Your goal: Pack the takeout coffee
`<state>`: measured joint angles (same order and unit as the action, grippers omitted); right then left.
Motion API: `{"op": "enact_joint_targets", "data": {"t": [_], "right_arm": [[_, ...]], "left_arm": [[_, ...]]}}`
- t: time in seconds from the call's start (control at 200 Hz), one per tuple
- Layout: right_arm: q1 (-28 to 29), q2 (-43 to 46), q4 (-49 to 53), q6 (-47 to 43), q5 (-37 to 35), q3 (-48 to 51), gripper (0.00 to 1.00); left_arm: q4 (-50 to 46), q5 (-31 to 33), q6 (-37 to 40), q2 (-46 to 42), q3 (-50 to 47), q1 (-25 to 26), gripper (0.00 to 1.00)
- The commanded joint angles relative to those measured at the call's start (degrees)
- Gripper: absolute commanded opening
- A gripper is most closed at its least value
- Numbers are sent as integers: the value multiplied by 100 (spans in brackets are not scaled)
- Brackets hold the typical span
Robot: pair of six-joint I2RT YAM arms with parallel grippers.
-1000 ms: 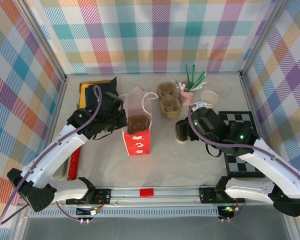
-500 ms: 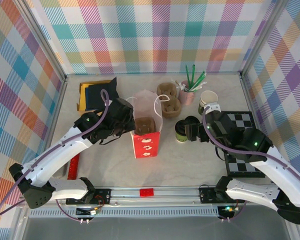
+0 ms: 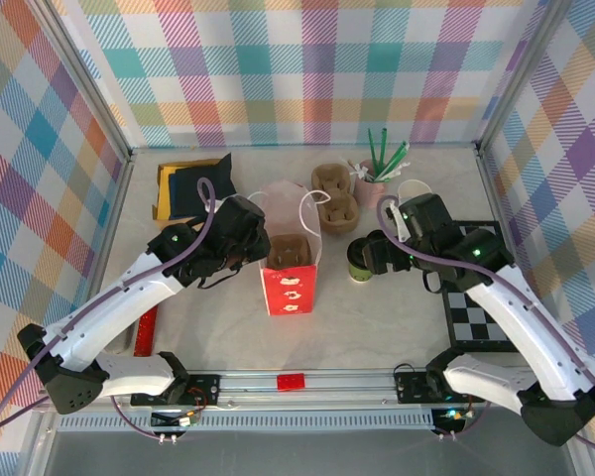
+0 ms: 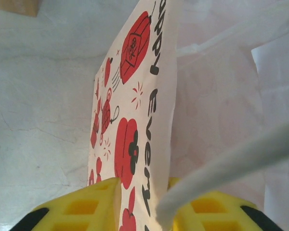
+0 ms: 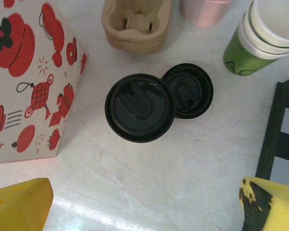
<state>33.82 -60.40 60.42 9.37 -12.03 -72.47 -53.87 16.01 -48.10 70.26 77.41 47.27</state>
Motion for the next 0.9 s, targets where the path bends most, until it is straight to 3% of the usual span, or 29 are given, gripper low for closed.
{"op": "enact_joint_targets", "data": {"t": [0.0,0.125,0.33,0.405,0.565,0.89], "right_arm": [[-175,-21,-341,-992,752,73,99],[-344,-278,-391,-1859,904,83,99],[-567,-947,-145,-2822,1177,-107,99],[-611,-1053,-205,-3101,1293,-136,99],[-702,-1440,41,-3801,1743,-437,99],[-728,-2329,381,-4909,1772,-958,99]], "left_arm": [[-179,223,95,-183,113,71,51],[-418,340,239,-266,220,69,73],[-736,381,575,-490,392,64,87],[-758,343,771,-644,456,68,99],[-834,331,1160,-1019,655,65,100],[-1169,690,1235,-2029,524,68,100]]}}
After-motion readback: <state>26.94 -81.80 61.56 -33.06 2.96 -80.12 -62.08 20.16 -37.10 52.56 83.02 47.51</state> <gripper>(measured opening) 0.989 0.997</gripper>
